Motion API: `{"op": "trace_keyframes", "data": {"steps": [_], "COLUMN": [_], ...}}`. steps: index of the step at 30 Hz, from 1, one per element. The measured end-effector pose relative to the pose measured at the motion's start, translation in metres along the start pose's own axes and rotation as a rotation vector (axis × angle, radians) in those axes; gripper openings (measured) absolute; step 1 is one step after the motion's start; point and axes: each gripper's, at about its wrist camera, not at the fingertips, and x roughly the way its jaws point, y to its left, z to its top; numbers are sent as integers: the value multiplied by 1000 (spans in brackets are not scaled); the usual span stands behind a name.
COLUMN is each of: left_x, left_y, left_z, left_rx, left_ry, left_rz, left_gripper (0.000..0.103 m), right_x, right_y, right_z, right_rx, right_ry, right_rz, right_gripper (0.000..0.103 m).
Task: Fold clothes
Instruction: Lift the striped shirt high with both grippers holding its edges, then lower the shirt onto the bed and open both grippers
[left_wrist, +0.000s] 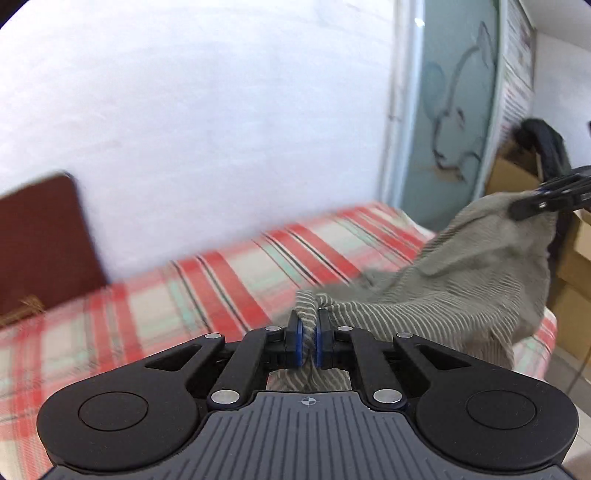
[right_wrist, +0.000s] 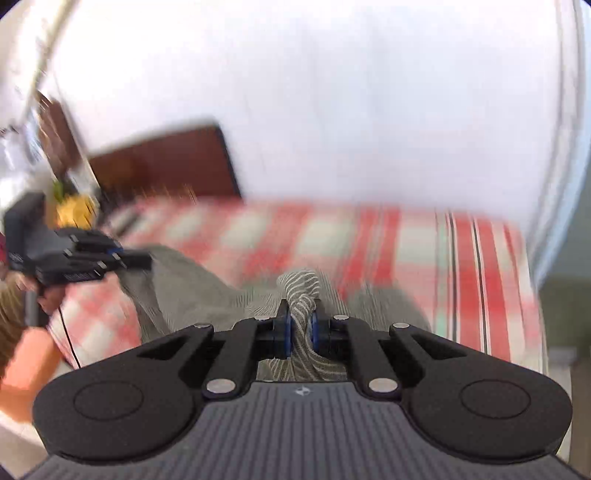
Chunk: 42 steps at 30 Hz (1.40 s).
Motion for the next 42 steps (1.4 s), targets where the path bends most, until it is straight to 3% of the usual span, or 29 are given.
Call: {"op": "trace_keyframes", "data": {"steps": [6,9,16,23,24,25,26,27,28,29,31,33,36,39,42], "left_x": [-23,-12,54,154,171,190,209,228,248,259,273,271,236,198,161], "left_y": [25,43,93,148,154,158,163,167,171,173,174,172,162,152,145], "left_z": [52,76,116,128,122,114,106,95,83,70,45,26,3,-20,-45], "left_rx": [32,12,-22,-99,-109,-118,-128,-128,-122,-116,-103,-89,-90,-95,-106], "left_ry": [-103,-116,-102,-77,-57,-28,1,58,129,177,245,265,260,253,255], "left_rz": [243,347,545,660,683,709,734,740,735,714,657,610,558,508,473], "left_gripper": [3,3,3,3,6,22,56,66,66,64,63,63,64,72,76], "right_x": [4,32,118,215,234,254,274,295,316,330,342,337,312,275,247], "right_y": [24,13,-12,-44,-52,-60,-69,-77,-85,-92,-103,-110,-107,-101,-98], "right_z": [75,107,150,169,164,157,151,140,128,115,89,67,41,14,-15], "right_rx": [-73,-32,-4,22,33,44,56,57,56,47,15,-7,-53,-68,-61], "right_ry": [-211,-257,-281,-276,-253,-226,-199,-148,-93,-52,6,40,61,58,83], "right_rz": [-32,-67,-131,-203,-221,-239,-258,-305,-356,-396,-377,-355,-317,-260,-232], "right_gripper": [11,11,11,11,13,17,29,53,60,59,56,57,61,70,70]}}
